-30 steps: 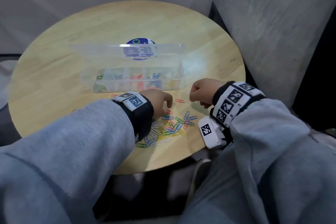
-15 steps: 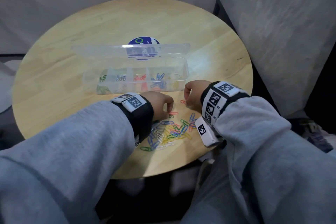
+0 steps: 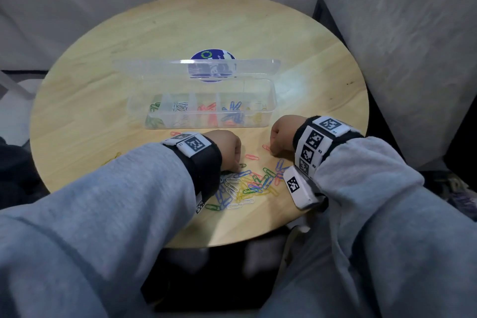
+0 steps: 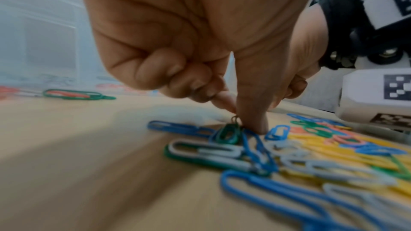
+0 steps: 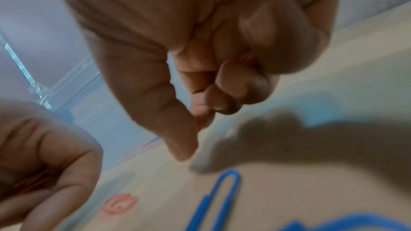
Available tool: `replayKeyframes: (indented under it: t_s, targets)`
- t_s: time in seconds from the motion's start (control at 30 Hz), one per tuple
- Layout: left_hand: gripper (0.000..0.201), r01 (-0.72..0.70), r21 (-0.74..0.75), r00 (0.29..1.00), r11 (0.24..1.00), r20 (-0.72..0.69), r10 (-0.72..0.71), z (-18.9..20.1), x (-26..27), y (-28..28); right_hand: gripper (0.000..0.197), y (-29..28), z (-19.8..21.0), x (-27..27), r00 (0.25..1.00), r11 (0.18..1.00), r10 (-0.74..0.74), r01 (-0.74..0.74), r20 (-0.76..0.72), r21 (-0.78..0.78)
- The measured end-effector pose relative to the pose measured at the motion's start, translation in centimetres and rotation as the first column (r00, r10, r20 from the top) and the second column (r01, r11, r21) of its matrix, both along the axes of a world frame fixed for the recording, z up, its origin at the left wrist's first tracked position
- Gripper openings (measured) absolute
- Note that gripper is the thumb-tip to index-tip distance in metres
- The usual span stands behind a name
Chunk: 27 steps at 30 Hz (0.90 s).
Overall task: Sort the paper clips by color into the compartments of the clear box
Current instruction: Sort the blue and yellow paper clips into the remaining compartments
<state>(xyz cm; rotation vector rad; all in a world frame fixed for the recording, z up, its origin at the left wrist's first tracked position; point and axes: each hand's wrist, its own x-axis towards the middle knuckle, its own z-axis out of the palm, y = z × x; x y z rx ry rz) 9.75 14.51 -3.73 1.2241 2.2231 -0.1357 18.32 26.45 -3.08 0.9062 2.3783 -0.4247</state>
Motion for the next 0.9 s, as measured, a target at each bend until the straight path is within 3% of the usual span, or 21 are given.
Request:
replayKeyframes:
  t_s: [0.1,0.17,0.27,0.47,0.6,0.7,0.77,0.9]
  targets:
    - [0.021,0.008,-0.012,1.0,1.0,0.011,-0.008,0.0,-0.1,-0.2,0.018,0.3,0.7,0.5,0.998,0.998,-0.034,0.031,-0.059,-0.053]
    - [0.021,0.01,-0.013,1.0,1.0,0.014,-0.01,0.0,-0.2,-0.4,0.007,0.4,1.2,0.7,0.992,0.988,-0.069,0.054,-0.107,-0.142]
    - [0.026,-0.002,0.005,1.0,1.0,0.018,0.002,-0.1,-0.3,-0.7,0.023,0.7,1.6,1.1,0.981,0.974,-0.116,0.081,-0.157,-0.213]
    - [0.024,-0.075,0.081,0.995,0.994,0.076,0.069,0.1,-0.2,-1.1,0.023,1.0,1.4,2.0,0.942,0.929,-0.253,0.173,-0.22,-0.328]
    - [0.024,-0.132,0.096,0.98,0.987,0.16,0.116,0.3,-0.4,-1.1,0.033,0.7,1.5,2.5,0.928,0.877,-0.327,0.228,-0.176,-0.423]
    - [0.014,-0.178,0.132,0.966,0.975,0.211,0.148,0.6,-0.7,-1.4,0.027,0.6,1.4,2.6,0.927,0.858,-0.352,0.262,-0.133,-0.441]
    - [0.018,-0.214,0.148,0.954,0.966,0.246,0.173,0.7,-0.8,-1.6,0.025,0.4,1.2,2.8,0.934,0.856,-0.342,0.264,-0.102,-0.445]
    - [0.023,-0.356,0.103,0.855,0.929,0.436,0.279,0.8,-0.8,-1.9,0.025,-0.4,1.2,3.2,0.959,0.88,-0.264,0.195,-0.104,-0.434]
